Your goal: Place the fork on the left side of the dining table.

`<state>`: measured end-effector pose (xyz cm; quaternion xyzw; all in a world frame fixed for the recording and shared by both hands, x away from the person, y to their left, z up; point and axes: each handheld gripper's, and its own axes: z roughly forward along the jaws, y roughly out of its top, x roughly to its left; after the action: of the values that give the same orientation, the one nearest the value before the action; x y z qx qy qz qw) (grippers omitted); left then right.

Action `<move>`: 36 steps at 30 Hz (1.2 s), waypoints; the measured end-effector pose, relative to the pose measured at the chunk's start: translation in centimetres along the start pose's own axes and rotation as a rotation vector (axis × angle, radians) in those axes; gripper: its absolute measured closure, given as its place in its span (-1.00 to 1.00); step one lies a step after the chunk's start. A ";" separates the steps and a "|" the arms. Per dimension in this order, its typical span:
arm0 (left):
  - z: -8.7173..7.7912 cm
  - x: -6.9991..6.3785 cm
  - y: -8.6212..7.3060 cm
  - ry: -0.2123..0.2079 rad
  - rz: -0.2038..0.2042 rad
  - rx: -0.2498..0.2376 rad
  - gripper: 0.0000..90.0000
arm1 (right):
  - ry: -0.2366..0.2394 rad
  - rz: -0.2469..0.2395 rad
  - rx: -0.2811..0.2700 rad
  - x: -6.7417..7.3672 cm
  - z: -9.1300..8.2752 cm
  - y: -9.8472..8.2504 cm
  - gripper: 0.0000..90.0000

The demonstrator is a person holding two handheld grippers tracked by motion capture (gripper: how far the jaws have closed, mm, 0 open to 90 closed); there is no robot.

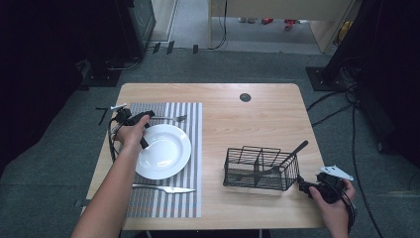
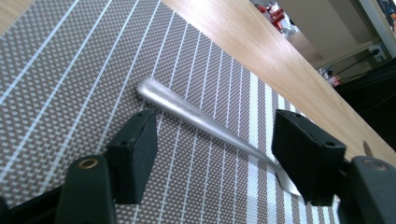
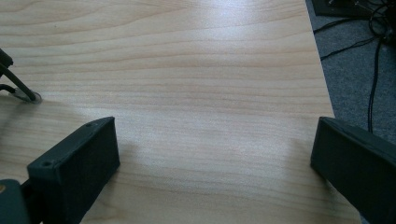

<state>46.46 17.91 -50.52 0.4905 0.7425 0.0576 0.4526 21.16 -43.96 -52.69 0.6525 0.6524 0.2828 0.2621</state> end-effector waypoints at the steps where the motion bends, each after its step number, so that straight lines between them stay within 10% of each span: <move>1: 0.0 -0.1 0.1 -0.010 -0.004 0.004 -0.30 | 0.000 0.000 0.000 0.0 0.0 0.0 -0.98; 22: -2.3 -0.4 0.4 -0.026 0.115 -0.017 -0.45 | 0.000 0.000 0.000 0.0 0.0 0.0 -0.98; 36: -6.6 -2.1 0.0 -0.067 0.283 -0.081 -0.58 | 0.000 0.000 0.000 0.0 0.0 0.0 -0.98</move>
<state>41.90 18.61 -45.37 0.5731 0.6475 0.1346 0.4839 21.16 -43.95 -52.68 0.6525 0.6524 0.2827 0.2622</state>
